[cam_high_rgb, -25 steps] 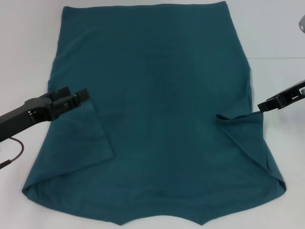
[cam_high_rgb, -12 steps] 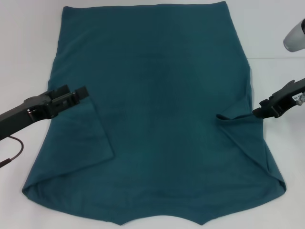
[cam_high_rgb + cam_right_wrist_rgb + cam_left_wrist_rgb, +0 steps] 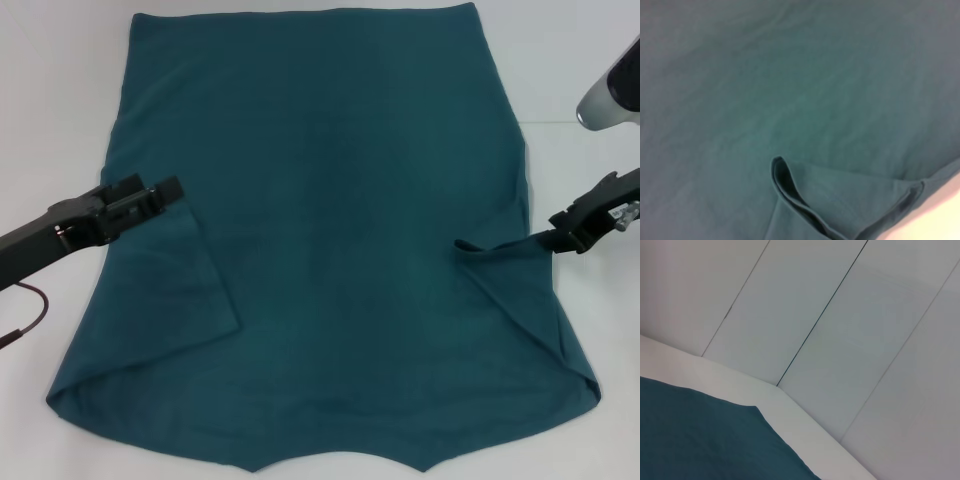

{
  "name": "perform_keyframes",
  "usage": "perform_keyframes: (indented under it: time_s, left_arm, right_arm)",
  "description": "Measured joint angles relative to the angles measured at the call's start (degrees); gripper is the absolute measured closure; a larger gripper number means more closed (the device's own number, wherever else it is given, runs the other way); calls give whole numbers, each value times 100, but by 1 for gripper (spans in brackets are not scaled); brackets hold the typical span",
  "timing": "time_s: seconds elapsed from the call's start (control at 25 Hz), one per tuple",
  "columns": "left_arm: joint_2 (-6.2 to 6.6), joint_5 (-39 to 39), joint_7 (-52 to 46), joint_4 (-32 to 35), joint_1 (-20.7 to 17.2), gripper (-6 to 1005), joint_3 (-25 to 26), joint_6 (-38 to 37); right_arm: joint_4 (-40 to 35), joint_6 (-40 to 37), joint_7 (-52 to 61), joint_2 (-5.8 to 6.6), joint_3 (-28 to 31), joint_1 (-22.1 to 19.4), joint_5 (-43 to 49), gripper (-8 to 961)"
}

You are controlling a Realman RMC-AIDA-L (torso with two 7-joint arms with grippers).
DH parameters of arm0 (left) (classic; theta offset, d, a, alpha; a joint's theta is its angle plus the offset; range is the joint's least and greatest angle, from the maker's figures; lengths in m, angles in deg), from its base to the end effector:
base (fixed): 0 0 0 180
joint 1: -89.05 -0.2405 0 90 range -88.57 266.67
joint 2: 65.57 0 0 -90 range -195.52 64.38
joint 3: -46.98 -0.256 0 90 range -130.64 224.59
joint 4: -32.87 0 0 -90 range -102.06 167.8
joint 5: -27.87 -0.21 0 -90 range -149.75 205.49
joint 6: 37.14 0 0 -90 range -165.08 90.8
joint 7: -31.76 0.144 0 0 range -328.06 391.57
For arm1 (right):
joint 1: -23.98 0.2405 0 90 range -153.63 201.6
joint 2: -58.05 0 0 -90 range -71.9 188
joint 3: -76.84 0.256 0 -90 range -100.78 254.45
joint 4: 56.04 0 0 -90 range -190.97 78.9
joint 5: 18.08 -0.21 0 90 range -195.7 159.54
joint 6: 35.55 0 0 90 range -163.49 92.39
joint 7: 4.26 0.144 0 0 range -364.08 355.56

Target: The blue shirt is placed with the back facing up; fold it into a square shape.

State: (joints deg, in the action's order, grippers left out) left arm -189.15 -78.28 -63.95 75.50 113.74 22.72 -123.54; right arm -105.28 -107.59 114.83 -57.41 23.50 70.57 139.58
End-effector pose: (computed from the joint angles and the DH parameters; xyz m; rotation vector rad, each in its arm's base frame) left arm -0.2893 0.3253 0.0379 -2.1759 -1.0958 -1.0733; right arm 0.2418 0.4293 0.0394 -2.4903 0.7224 -0.4457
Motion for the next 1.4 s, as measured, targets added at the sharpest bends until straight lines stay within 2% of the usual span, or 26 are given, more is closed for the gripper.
perform_keyframes:
  time_s: [0.56, 0.8, 1.04, 1.24, 1.4]
  left_arm:
    - [8, 5, -1, 0, 5, 94, 131, 0]
    - [9, 11, -1, 0, 8, 94, 136, 0]
    - [15, 16, 24, -18, 9, 94, 141, 0]
    - [18, 62, 39, -32, 9, 94, 141, 22]
    - [18, 90, 40, -43, 9, 94, 141, 62]
  right_arm:
    - [297, 105, 49, -30, 26, 78, -2, 638]
    - [286, 99, 16, -55, 12, 86, -101, 740]
    - [246, 45, 79, -69, 10, 92, -82, 941]
    - [218, -452, 576, -2, 20, 266, -78, 930]
    - [231, -675, 931, -33, 6, 461, -68, 921]
